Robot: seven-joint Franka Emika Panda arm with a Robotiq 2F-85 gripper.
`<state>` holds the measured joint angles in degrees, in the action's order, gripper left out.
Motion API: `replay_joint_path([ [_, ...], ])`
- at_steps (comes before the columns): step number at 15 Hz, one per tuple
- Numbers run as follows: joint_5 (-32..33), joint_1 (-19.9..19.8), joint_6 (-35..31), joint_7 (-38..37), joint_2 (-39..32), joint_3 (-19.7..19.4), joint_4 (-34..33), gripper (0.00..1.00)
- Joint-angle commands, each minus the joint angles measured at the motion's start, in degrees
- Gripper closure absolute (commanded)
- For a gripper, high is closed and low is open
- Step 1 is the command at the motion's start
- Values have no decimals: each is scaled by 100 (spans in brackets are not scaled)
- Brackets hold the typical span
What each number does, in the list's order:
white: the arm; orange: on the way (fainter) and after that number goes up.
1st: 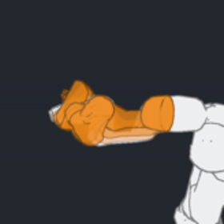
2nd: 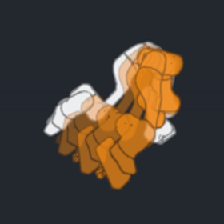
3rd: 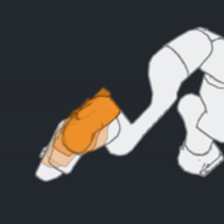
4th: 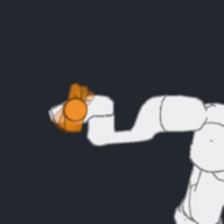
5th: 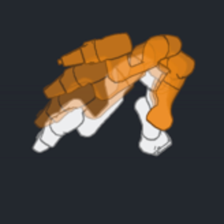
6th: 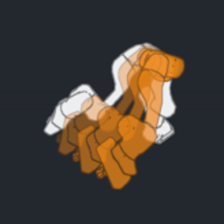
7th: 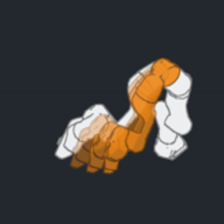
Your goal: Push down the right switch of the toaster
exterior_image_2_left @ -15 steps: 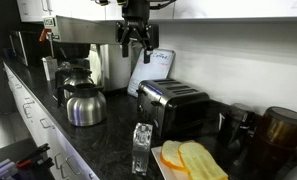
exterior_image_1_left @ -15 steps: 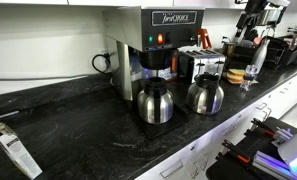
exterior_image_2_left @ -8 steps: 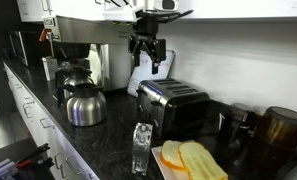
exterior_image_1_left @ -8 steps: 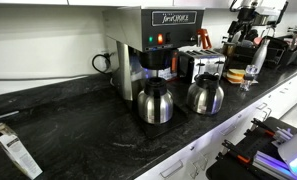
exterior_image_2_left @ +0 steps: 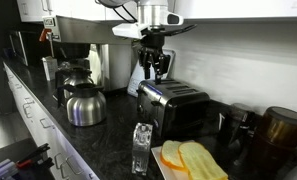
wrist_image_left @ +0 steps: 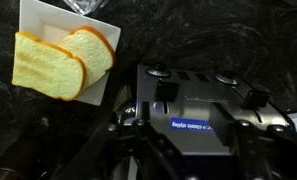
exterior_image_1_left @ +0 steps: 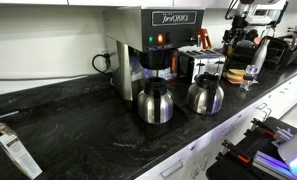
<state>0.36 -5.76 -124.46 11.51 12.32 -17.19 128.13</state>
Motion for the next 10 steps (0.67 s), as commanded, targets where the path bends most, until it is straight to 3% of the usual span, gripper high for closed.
replay_joint_path([
  [1, -130, -208, -107, -88, -123, 124, -30, 66],
  [6, -581, -213, -264, 84, -425, 89, -79, 99],
  [10, -866, -200, -392, 141, -604, 184, -79, 100],
])
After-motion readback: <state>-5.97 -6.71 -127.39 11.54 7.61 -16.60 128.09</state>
